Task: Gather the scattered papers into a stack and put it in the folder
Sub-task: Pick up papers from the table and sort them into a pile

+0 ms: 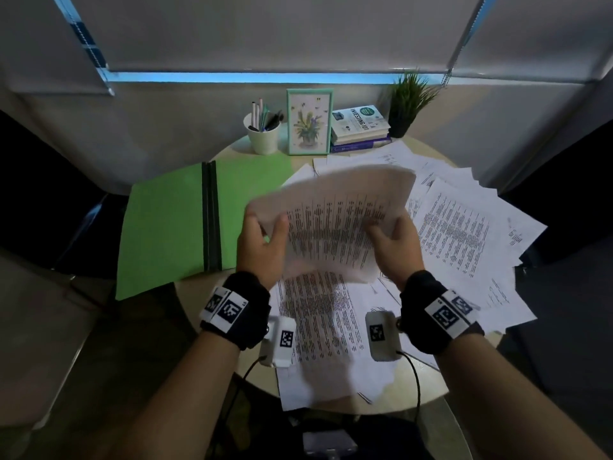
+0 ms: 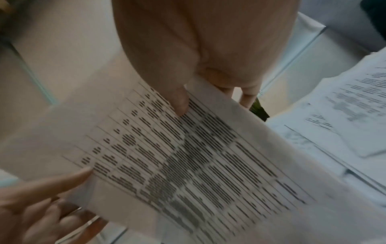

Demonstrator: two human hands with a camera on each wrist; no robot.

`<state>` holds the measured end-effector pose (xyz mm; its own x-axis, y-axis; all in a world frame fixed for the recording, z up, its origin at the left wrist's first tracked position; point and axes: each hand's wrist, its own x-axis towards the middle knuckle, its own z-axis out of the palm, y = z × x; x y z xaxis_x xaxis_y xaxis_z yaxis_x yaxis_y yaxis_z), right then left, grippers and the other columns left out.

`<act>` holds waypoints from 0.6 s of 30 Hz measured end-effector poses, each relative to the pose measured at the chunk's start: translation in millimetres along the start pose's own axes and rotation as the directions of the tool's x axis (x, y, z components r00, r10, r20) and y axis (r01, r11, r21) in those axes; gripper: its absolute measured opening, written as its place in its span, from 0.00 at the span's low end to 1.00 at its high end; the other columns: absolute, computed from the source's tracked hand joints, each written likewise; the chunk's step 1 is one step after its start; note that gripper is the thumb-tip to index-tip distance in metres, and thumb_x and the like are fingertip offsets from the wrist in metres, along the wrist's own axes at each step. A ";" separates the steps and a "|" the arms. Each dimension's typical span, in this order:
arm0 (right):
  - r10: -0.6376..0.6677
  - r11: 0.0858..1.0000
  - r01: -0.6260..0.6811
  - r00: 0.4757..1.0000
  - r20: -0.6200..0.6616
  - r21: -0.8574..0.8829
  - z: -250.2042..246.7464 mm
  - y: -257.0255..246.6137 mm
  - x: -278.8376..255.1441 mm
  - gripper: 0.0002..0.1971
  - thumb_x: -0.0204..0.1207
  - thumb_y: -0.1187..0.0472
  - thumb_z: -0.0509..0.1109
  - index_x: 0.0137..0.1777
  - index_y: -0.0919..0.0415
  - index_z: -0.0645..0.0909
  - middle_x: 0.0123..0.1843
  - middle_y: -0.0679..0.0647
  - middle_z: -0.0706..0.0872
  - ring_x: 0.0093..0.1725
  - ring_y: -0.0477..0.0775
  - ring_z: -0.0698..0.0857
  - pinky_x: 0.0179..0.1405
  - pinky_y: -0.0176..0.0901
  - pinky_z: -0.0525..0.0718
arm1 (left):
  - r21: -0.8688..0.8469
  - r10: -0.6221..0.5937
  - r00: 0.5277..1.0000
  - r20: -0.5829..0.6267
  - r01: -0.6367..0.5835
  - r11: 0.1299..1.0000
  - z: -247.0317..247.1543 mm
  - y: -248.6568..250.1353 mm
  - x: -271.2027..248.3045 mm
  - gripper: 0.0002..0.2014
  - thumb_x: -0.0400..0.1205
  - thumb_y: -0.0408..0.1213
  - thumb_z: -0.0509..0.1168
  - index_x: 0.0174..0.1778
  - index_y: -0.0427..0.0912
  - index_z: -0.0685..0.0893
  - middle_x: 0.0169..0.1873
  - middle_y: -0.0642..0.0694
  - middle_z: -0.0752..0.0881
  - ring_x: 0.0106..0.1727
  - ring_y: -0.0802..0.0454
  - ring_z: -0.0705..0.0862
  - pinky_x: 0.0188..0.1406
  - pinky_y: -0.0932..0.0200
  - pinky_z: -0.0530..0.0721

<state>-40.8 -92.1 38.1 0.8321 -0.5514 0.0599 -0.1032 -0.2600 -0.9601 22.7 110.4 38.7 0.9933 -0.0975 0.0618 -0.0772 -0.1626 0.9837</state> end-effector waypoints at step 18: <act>0.347 0.815 -0.190 0.917 0.198 -0.548 16.4 46.4 -14.3 0.08 0.82 0.64 0.61 0.59 0.64 0.74 0.50 0.58 0.84 0.39 0.54 0.80 0.27 0.33 0.75 | 0.392 -0.458 0.888 -0.038 0.435 0.811 12.9 -85.7 -13.8 0.15 0.84 0.36 0.58 0.67 0.41 0.75 0.60 0.40 0.84 0.55 0.39 0.85 0.57 0.45 0.85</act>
<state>-48.6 -83.2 -11.8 0.8352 -0.4383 -0.3322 -0.5404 -0.5415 -0.6440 14.5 113.0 -48.7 0.9206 0.0255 -0.3897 0.3363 -0.5588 0.7580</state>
